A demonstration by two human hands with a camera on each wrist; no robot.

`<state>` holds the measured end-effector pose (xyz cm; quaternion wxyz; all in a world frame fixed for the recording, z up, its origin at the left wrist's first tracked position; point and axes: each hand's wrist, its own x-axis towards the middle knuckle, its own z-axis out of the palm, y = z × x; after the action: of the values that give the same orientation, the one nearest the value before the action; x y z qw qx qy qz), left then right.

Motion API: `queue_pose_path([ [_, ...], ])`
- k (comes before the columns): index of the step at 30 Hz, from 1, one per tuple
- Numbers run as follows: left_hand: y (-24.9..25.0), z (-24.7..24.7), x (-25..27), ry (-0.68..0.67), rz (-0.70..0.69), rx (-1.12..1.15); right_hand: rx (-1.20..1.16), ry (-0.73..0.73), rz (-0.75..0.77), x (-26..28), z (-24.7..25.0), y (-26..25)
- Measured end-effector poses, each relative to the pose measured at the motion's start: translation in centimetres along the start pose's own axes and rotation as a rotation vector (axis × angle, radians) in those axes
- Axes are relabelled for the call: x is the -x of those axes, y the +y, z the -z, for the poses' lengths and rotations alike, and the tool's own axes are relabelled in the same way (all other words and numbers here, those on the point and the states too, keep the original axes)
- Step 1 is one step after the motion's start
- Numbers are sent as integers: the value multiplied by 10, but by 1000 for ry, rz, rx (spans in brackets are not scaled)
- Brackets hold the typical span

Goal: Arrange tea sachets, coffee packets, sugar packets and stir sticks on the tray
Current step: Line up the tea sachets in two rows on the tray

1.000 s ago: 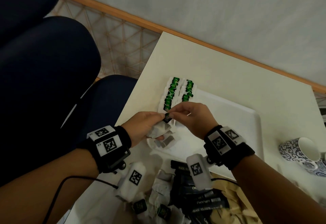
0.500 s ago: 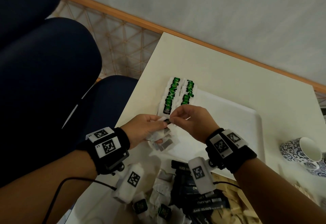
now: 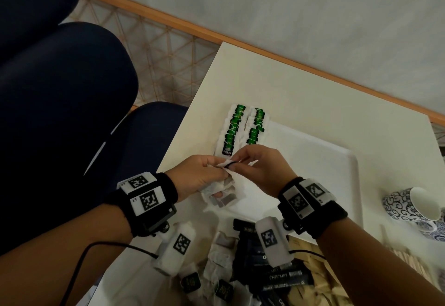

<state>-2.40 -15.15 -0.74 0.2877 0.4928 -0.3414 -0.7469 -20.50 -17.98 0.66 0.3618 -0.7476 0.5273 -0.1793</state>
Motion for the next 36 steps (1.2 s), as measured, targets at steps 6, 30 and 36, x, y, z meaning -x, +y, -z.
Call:
queue_pose_path([
  [6, 1, 10, -4, 193, -39, 108, -73, 80, -65, 10, 19, 17],
  [30, 6, 9, -8, 231, -51, 228, 116, 73, -52, -4, 15, 27],
  [36, 4, -2, -7, 162, -33, 387, -292, -273, -226, 9, -21, 9],
])
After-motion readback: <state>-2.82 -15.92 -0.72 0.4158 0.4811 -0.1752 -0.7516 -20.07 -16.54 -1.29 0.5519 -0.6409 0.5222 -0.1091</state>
